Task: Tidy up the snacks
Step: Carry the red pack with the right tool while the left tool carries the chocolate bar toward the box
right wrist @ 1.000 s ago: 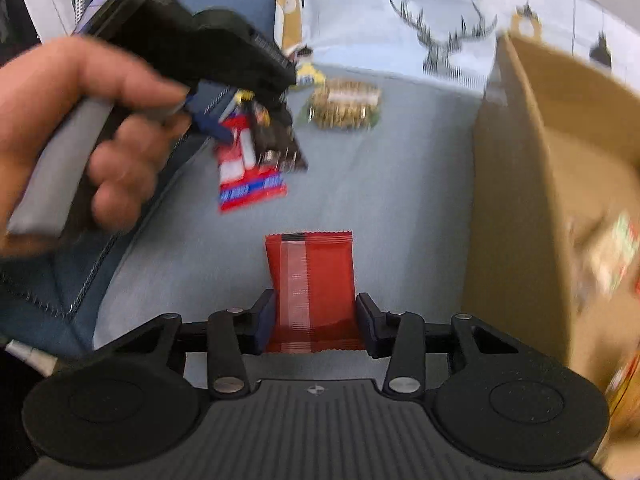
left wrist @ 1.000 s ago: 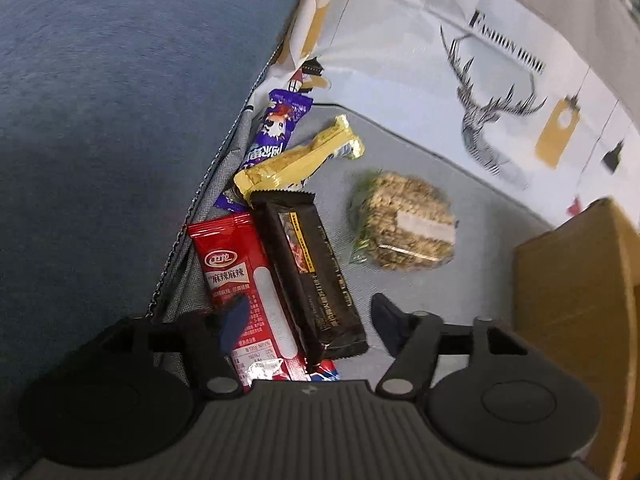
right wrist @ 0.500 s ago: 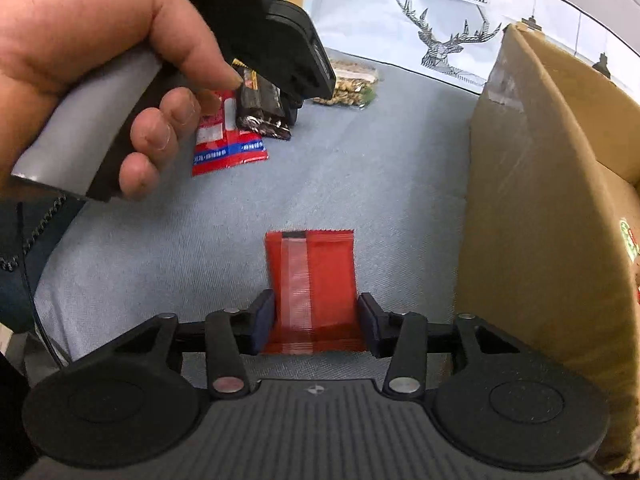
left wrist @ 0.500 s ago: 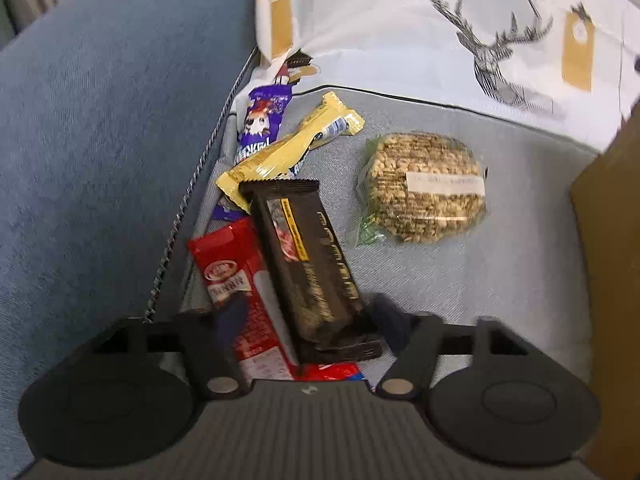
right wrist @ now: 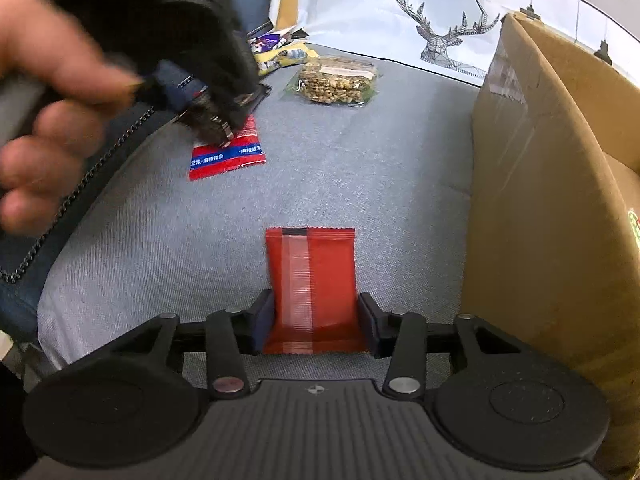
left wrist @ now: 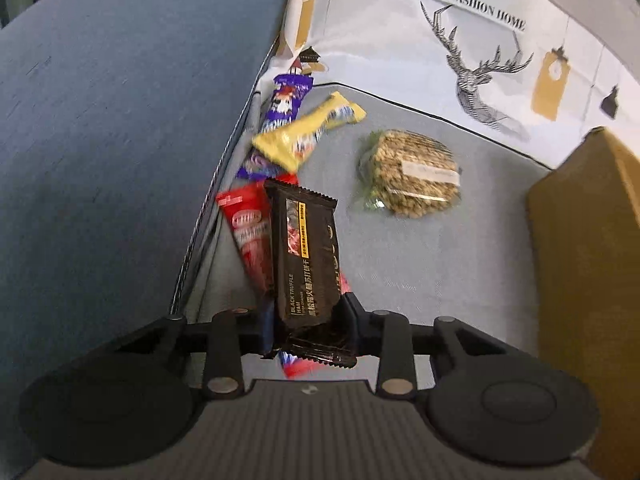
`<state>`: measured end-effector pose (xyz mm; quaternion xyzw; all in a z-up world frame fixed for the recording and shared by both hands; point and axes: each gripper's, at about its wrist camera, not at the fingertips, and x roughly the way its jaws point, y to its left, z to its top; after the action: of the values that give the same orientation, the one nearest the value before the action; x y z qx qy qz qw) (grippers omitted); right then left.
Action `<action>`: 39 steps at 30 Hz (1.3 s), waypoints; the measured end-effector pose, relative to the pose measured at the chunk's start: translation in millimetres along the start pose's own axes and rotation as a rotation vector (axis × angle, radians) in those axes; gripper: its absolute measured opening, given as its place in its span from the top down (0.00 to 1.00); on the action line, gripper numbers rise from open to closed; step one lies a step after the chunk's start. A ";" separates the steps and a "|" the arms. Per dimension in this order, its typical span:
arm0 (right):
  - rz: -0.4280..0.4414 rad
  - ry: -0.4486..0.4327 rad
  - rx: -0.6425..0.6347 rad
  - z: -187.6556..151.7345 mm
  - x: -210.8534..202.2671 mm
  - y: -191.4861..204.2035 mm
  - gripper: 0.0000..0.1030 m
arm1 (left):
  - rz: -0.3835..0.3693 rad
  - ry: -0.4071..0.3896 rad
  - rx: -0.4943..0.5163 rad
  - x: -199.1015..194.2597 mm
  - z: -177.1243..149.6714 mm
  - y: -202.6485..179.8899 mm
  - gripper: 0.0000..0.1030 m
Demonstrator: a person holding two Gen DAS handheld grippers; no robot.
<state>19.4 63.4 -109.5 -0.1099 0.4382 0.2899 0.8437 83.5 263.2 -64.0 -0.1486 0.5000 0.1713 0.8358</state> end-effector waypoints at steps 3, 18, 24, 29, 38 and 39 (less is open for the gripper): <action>0.003 -0.002 0.016 1.0 -0.3 -1.6 0.56 | -0.059 0.073 -0.064 -5.9 -15.0 8.5 0.64; 0.054 0.028 0.004 1.1 1.2 -0.8 0.53 | -0.008 0.149 -0.015 -4.2 -42.5 5.4 0.58; 0.049 0.025 -0.011 0.3 0.6 0.7 0.55 | 0.025 0.137 0.046 -2.3 -46.8 -6.6 0.60; 0.053 -0.016 0.021 2.0 -6.6 -2.7 0.57 | -0.033 0.063 0.007 -15.6 -41.3 -5.5 0.63; 0.067 -0.179 0.040 12.9 -41.3 -8.5 0.57 | -0.140 -0.056 -0.090 -32.6 -28.4 -1.9 0.74; 0.067 -0.200 0.043 14.0 -46.2 -10.3 0.57 | -0.147 -0.063 -0.092 -33.5 -27.5 -2.1 0.74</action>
<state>14.1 43.1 -64.8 -0.0475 0.3612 0.3180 0.8753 48.0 245.2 -46.7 -0.2177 0.4530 0.1369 0.8536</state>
